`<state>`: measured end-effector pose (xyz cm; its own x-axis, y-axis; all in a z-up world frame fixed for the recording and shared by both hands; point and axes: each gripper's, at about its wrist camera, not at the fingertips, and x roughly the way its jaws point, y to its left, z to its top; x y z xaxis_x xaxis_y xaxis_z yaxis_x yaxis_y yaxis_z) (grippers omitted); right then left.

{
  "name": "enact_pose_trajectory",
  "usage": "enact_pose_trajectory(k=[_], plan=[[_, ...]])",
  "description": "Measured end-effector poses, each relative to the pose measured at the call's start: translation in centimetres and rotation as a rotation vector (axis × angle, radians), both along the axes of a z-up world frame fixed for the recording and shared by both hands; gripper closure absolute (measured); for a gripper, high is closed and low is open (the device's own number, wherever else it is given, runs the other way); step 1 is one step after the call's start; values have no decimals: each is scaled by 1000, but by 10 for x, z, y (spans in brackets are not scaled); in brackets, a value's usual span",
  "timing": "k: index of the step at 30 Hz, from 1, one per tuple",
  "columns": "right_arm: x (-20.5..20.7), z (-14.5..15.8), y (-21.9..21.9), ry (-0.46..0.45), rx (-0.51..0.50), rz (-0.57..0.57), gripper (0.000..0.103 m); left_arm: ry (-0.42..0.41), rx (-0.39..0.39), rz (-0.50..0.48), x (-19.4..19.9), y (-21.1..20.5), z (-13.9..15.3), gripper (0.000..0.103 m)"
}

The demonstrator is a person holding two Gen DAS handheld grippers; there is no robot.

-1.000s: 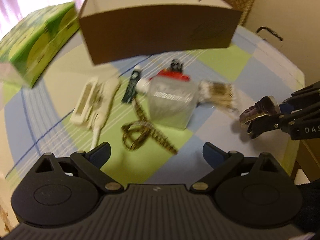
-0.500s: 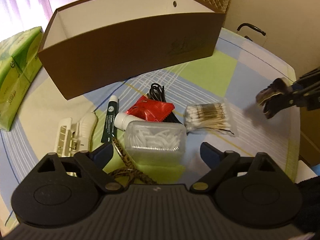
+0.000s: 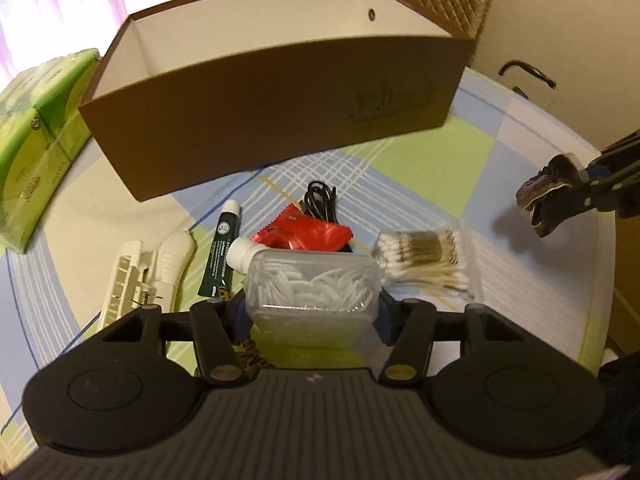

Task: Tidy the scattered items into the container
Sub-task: 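Carry both items into the brown box and open both tools to release them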

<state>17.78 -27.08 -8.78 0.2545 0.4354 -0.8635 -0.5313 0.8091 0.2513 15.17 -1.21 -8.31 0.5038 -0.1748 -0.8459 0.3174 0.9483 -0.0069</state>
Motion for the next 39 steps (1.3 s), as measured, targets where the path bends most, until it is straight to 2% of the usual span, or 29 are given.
enact_pose_trajectory(k=[10, 18, 29, 34, 39], plan=[[37, 30, -7, -41, 75, 102, 76, -75, 28, 86, 3, -12, 53, 50], [55, 66, -5, -111, 160, 181, 76, -185, 25, 114, 17, -29, 101, 50], [95, 105, 15, -279, 254, 213, 76, -284, 12, 138, 63, -41, 137, 50], [121, 93, 42, -333, 221, 197, 76, -311, 1, 153, 103, -43, 137, 50], [148, 52, 76, -254, 155, 184, 76, -228, -24, 193, 148, -38, 111, 50]])
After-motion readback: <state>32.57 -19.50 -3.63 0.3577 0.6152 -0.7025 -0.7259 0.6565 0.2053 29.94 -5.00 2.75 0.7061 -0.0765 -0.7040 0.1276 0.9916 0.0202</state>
